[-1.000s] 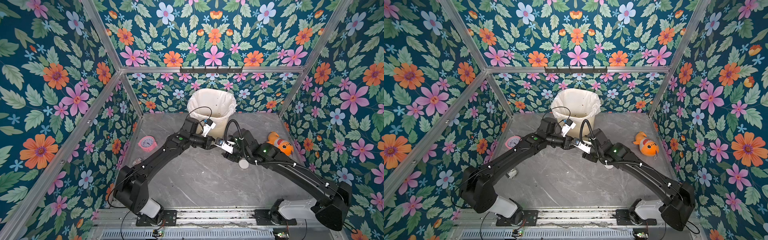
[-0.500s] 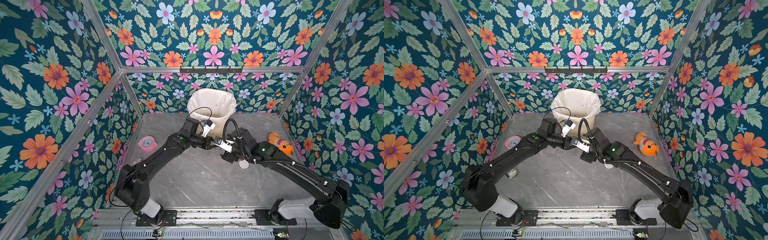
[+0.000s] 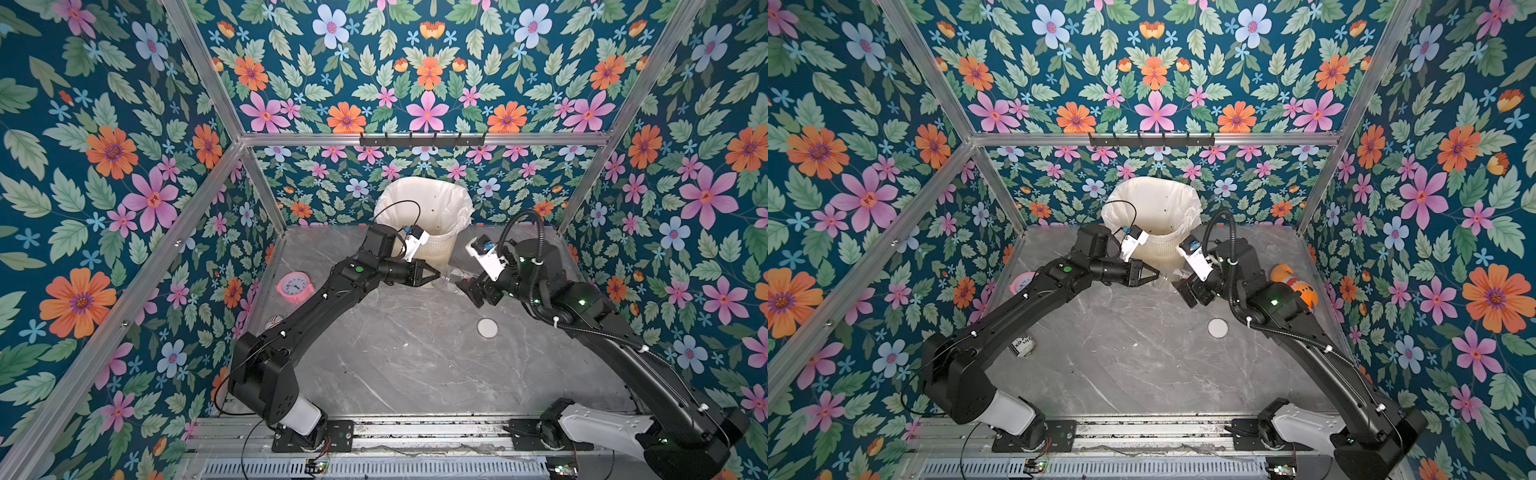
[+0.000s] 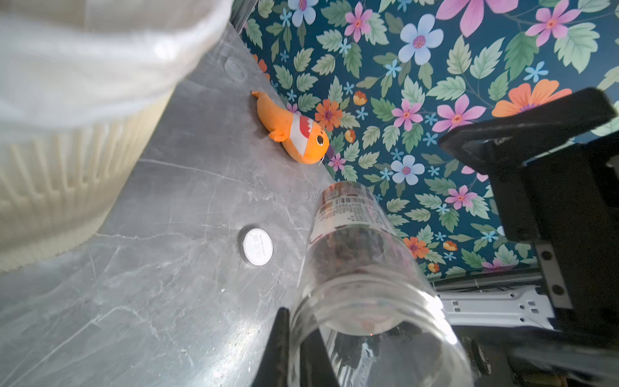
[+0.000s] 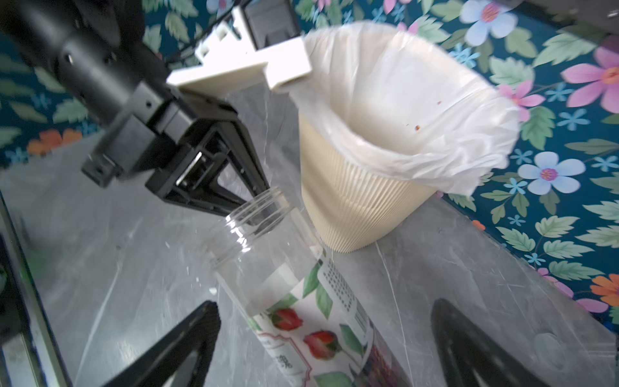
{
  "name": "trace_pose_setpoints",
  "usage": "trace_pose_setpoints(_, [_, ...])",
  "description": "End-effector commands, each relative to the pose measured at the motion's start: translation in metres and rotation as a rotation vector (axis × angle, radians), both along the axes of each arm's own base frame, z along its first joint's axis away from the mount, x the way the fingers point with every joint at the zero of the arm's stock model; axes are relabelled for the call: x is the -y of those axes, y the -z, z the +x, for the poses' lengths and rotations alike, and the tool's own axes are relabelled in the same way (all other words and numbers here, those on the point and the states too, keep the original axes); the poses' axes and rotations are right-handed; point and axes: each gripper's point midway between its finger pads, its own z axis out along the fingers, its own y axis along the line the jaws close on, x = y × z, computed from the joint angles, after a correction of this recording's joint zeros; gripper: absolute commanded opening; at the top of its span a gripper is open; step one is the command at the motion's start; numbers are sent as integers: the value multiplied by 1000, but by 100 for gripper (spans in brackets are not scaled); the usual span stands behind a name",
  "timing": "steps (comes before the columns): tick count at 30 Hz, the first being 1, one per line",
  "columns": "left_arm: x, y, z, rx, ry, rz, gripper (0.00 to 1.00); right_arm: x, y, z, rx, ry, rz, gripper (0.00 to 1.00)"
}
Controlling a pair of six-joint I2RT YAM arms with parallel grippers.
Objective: Empty the moldy dried flower tea in the jars
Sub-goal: Pour the moldy dried flower tea into the trash bin.
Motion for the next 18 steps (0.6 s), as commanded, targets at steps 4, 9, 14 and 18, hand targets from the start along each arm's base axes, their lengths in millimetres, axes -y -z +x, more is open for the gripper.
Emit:
trace_pose_setpoints(4, [5,-48,23,69,-80,-87,0,24,-48,11,-102,162,371,99])
trace_pose_setpoints(9, [13,-83,44,144,-113,-139,0,47,-69,32,-288,218,715,99])
trace_pose_setpoints(14, [12,-96,78,197,-176,-153,0,52,-83,55,-355,238,967,99])
trace_pose_setpoints(18, [10,-109,100,249,-224,-165,0,47,-93,73,-424,220,1145,99])
